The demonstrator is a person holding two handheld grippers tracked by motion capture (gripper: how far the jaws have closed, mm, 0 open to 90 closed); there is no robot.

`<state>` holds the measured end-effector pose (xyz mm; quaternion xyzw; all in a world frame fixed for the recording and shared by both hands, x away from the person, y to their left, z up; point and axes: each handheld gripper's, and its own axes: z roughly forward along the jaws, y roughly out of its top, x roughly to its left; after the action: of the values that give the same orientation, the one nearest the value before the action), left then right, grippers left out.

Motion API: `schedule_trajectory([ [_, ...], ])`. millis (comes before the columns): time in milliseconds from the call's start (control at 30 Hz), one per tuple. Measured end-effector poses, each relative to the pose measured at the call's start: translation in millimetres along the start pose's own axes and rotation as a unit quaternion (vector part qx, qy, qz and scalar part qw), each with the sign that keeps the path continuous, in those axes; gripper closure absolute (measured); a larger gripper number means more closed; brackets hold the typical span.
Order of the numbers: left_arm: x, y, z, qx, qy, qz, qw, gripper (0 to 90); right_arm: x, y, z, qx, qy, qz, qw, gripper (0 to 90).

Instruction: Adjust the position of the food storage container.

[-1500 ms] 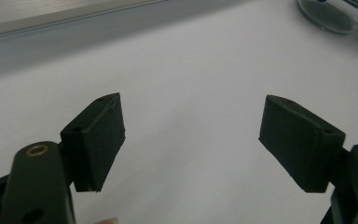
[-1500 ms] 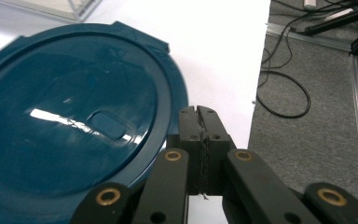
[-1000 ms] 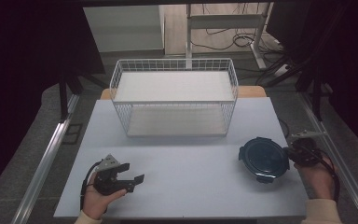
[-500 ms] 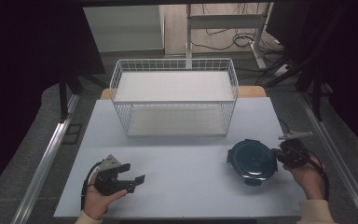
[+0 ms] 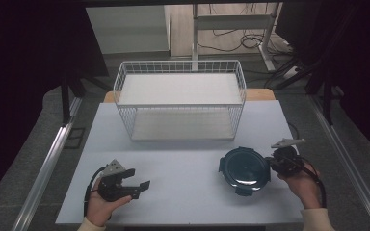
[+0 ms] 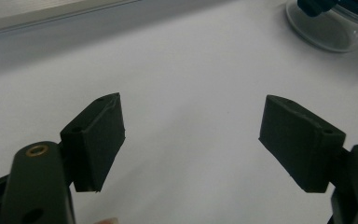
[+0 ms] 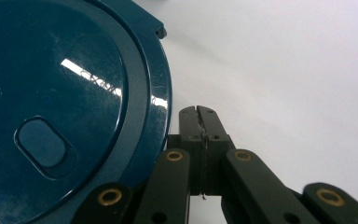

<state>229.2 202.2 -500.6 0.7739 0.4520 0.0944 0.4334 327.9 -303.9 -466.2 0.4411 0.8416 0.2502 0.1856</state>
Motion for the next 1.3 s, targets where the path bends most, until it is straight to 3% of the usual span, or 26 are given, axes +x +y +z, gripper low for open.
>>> schedule_trajectory([
  [300, 0.6, 0.2, -0.7, -0.001, 0.0, -0.001, 1.0, 21.6, 27.4, 11.6, 5.9, -0.008, 0.018, -0.036, 0.9992, 90.0],
  [667, 0.9, 0.6, -1.3, -0.001, -0.001, -0.001, 1.0, 21.6, 54.9, 21.3, 12.0, -0.013, 0.039, -0.057, 0.9975, 90.0],
  [900, 0.4, 0.6, -1.0, -0.001, -0.002, 0.0, 1.0, 21.6, 79.4, 28.9, 18.2, -0.023, 0.062, -0.083, 0.9943, 90.0],
  [1000, 0.3, 0.7, -1.4, -0.001, -0.002, 0.0, 1.0, 21.5, 83.8, 29.7, 20.7, -0.023, 0.067, -0.092, 0.9932, 90.0],
  [1067, 0.4, 0.8, -1.9, -0.003, -0.002, -0.001, 1.0, 21.6, 83.8, 28.9, 22.2, -0.029, 0.061, -0.093, 0.9934, 90.0],
  [1167, 1.1, 0.7, -2.6, -0.004, -0.001, -0.001, 1.0, 21.6, 81.1, 28.0, 15.6, -0.054, 0.059, -0.074, 0.994, 90.0],
  [1300, 1.7, 0.6, -3.0, -0.005, -0.001, -0.002, 1.0, 21.6, 76.4, 17.2, 3.0, -0.053, 0.064, -0.058, 0.9949, 90.0],
])
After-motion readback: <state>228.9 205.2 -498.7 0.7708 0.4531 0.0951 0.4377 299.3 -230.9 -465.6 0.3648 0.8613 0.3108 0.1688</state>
